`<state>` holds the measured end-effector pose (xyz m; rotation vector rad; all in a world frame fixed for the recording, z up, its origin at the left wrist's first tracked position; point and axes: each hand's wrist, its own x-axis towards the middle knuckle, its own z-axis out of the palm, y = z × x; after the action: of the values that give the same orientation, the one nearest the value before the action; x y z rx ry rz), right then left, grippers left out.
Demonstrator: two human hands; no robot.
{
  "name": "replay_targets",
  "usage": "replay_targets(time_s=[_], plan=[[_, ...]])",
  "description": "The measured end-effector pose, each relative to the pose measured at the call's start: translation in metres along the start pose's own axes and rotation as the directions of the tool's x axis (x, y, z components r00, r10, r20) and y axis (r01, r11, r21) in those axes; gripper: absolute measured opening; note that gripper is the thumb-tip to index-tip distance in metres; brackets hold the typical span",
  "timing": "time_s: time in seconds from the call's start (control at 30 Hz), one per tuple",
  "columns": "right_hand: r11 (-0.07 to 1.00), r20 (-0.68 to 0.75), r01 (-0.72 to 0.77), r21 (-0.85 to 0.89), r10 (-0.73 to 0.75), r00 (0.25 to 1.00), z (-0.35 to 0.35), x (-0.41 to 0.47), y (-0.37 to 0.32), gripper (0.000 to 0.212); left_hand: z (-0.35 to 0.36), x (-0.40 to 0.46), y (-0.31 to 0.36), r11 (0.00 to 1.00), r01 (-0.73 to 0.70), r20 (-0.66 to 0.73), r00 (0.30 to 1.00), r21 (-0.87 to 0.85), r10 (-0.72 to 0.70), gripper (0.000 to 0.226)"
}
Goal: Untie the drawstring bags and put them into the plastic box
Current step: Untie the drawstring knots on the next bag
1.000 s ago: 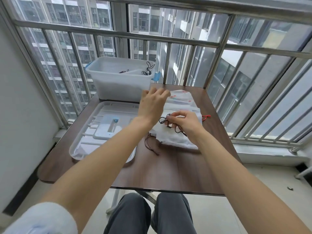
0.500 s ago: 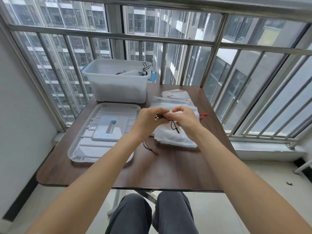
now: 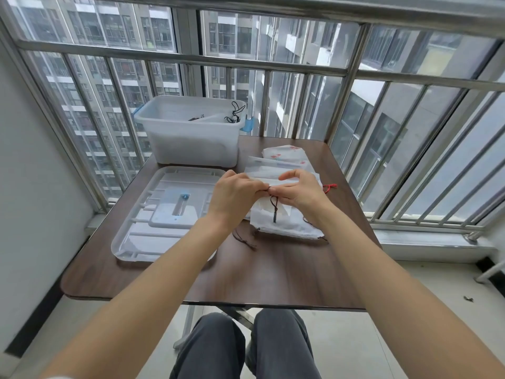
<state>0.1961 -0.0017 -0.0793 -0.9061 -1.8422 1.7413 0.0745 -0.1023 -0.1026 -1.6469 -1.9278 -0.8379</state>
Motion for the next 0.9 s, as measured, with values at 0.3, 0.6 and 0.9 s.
replay_targets(time_s=[0.3, 0.6, 0.9], plan=[[0.861, -0.028, 0.268, -0.431, -0.310, 0.950, 0.003, -0.004, 0.003, 0.032, -0.004, 0.009, 0.001, 0.938, 0.298, 0.243, 0.937, -0.175, -0.252, 0.017], [0.643, 0.045, 0.414, -0.644, -0.509, 0.860, 0.008, -0.004, 0.010, 0.011, -0.007, 0.011, -0.007, 0.464, 0.726, 0.671, 0.671, -0.507, -0.315, 0.025], [0.717, -0.033, 0.367, -0.592, -0.477, 0.878, 0.016, -0.008, 0.013, 0.011, -0.006, 0.010, -0.005, 0.232, 0.822, 0.748, 0.570, -0.521, -0.339, 0.034]])
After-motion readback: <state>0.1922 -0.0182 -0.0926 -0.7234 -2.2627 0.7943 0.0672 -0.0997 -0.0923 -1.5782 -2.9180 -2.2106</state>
